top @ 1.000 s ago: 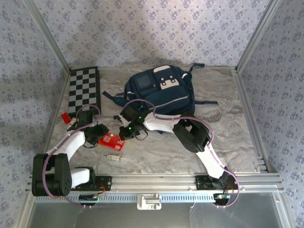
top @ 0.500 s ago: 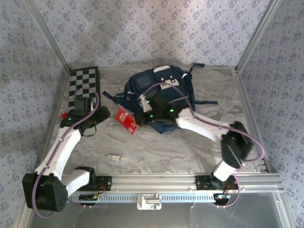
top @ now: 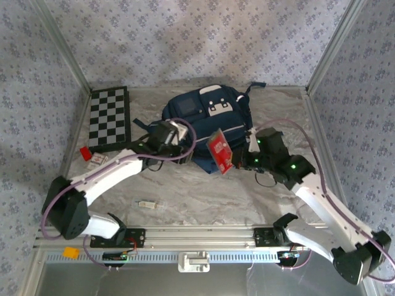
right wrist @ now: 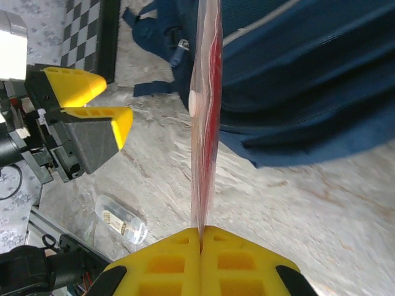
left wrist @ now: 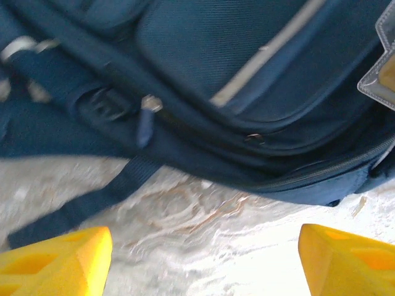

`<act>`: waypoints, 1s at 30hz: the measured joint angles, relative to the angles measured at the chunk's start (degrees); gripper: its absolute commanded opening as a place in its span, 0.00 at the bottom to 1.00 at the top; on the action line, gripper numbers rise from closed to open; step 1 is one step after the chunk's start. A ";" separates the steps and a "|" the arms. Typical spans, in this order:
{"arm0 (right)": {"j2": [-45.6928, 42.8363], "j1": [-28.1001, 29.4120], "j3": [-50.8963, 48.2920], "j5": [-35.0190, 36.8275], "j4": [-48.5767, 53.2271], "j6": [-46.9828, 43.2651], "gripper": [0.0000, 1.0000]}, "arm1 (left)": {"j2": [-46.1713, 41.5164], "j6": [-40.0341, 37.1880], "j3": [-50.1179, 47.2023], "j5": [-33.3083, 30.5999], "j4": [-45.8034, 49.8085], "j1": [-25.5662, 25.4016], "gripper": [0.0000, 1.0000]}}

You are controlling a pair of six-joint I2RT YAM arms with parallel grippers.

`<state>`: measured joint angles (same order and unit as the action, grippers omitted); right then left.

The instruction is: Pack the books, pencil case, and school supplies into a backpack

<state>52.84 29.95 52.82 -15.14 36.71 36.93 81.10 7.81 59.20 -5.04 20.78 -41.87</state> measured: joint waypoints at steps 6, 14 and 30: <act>-6.19 -6.69 -2.64 -0.09 6.62 1.05 0.00 | 11.56 -11.39 7.82 -3.45 -3.10 -7.54 0.84; -9.16 -13.70 -2.64 -0.31 12.70 1.01 0.00 | 23.47 -19.06 16.39 -7.50 -6.47 -9.68 0.84; -10.97 -18.51 -2.64 -3.63 16.39 0.74 0.00 | 32.89 -21.35 26.58 -4.04 -4.90 -6.60 0.01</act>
<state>41.87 11.44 50.17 -18.76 53.10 37.67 113.99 -13.54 85.78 -9.08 15.88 -48.47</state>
